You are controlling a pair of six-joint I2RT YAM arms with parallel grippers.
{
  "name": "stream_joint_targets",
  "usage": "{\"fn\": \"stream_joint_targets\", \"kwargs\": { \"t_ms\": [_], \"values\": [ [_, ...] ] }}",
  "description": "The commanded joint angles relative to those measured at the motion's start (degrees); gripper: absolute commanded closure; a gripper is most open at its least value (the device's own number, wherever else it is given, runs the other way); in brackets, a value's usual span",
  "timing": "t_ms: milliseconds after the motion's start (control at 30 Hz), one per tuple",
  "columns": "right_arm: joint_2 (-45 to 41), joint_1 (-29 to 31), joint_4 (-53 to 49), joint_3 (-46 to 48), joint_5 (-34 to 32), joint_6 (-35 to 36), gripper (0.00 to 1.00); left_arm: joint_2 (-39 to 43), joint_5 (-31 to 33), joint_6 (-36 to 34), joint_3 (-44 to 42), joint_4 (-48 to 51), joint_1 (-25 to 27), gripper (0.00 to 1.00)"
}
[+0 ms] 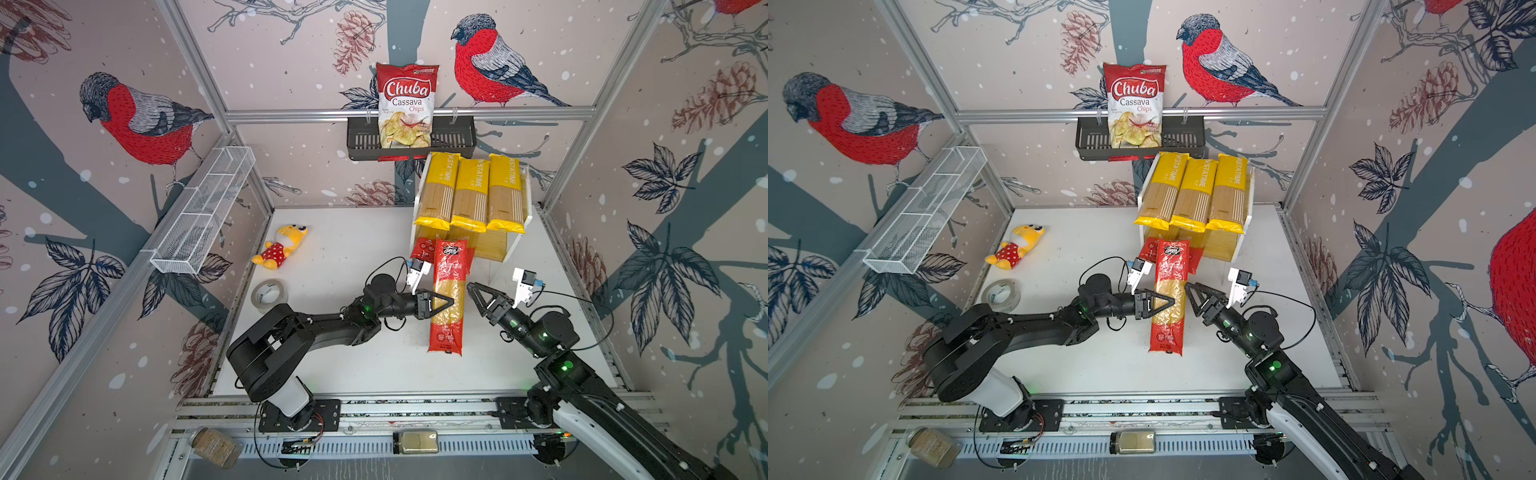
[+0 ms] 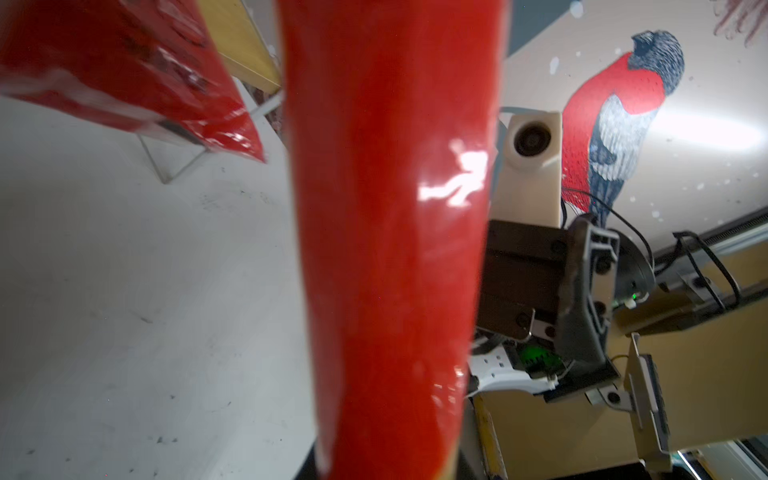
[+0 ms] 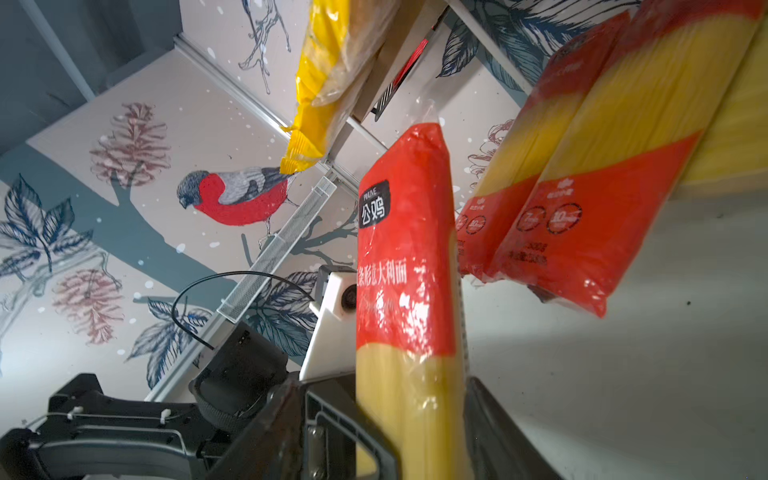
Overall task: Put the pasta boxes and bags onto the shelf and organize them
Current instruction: 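Lift the red pack upright with both grippers, raising its end toward the shelf, then push the upright pack onto the lower shelf tier beside the red packs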
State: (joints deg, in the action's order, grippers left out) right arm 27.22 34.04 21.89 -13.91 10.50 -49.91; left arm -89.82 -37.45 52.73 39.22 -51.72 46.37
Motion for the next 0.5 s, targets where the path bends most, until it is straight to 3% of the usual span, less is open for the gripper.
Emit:
{"fn": "stream_joint_targets", "kwargs": {
  "t_ms": [0, 200, 467],
  "values": [
    [-0.7, 0.2, -4.1, 1.8, -1.0, -2.6, 0.3, 1.9, 2.5, -0.5, 2.8, -1.2, -0.5, 0.9],
    [1.2, 3.7, -7.4, 2.2, 0.3, -2.9, 0.2, 0.6, 4.3, 0.9, 6.9, 4.7, -1.5, 0.89],
    [1.5, 12.8, -4.7, 4.0, -3.9, -5.5, 0.17, -1.2, 4.2, 1.6, 10.7, 7.3, -1.6, 0.88]
  ]
}}
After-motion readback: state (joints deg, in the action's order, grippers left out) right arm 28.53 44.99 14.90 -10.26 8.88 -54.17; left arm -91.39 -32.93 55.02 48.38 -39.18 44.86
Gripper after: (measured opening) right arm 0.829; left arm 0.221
